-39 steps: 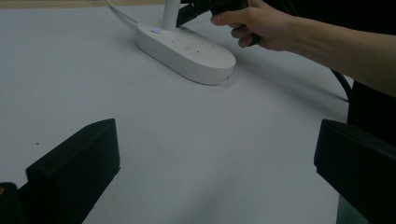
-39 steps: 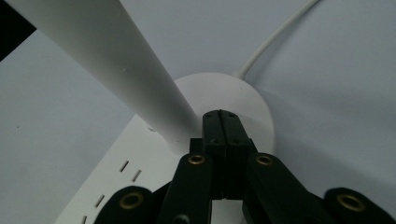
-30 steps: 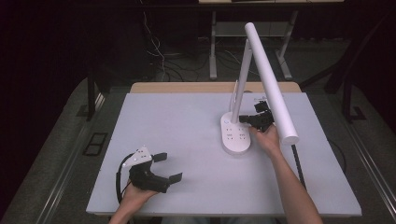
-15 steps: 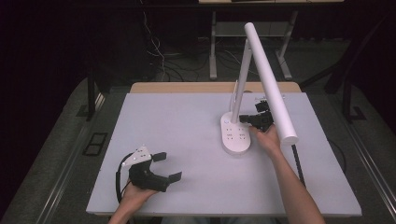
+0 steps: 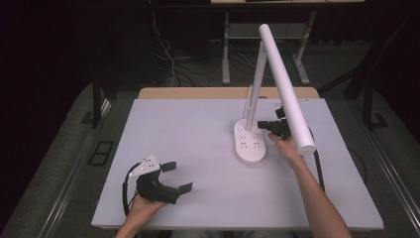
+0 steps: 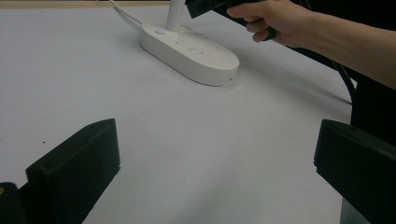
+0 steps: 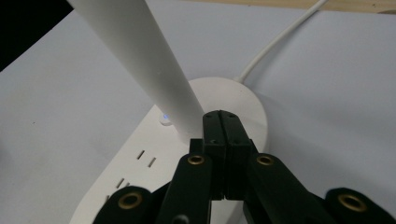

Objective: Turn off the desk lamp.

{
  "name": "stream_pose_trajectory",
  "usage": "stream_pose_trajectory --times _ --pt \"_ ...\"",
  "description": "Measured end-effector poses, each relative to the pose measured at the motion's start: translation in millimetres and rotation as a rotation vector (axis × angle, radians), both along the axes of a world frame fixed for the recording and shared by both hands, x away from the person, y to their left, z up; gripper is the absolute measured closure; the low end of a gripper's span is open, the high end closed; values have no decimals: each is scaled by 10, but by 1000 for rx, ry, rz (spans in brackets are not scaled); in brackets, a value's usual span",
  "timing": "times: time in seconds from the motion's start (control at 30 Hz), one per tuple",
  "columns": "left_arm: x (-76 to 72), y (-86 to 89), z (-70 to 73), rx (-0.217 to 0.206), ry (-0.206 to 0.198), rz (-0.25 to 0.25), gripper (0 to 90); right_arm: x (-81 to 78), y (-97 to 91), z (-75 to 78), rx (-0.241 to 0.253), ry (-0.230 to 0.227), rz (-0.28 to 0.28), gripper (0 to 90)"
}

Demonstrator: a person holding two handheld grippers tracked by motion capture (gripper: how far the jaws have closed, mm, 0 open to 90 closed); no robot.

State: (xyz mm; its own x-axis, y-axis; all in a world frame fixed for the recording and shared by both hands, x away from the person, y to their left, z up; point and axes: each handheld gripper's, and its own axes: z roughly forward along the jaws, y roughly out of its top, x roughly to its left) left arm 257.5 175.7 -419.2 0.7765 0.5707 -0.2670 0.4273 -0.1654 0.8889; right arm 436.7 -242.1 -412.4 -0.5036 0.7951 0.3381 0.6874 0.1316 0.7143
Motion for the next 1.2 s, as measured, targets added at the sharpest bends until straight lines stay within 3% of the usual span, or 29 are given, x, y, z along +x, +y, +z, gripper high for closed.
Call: stream_pose_trajectory --times 0.4,0.77,0.93,1.07,1.13,1.17,1.2 --pt "-4 -4 4 0 -2 1 0 -186 -221 186 -1 -30 -2 809" --pt "-8 -7 7 -3 -2 4 0 -490 -374 327 41 -37 -5 572" --pt "-7 -7 5 -2 -1 5 0 -649 -380 374 48 -36 5 368" --pt "-6 -9 4 1 -1 4 0 -773 -356 416 22 -39 21 113" --pt "-9 -11 5 2 -1 3 0 -846 -348 437 19 -33 29 93" --pt "-9 -11 5 3 -1 3 0 -871 -349 437 17 -42 30 14" --pt "-8 -11 3 3 -2 3 0 -906 -342 437 16 -43 33 5"
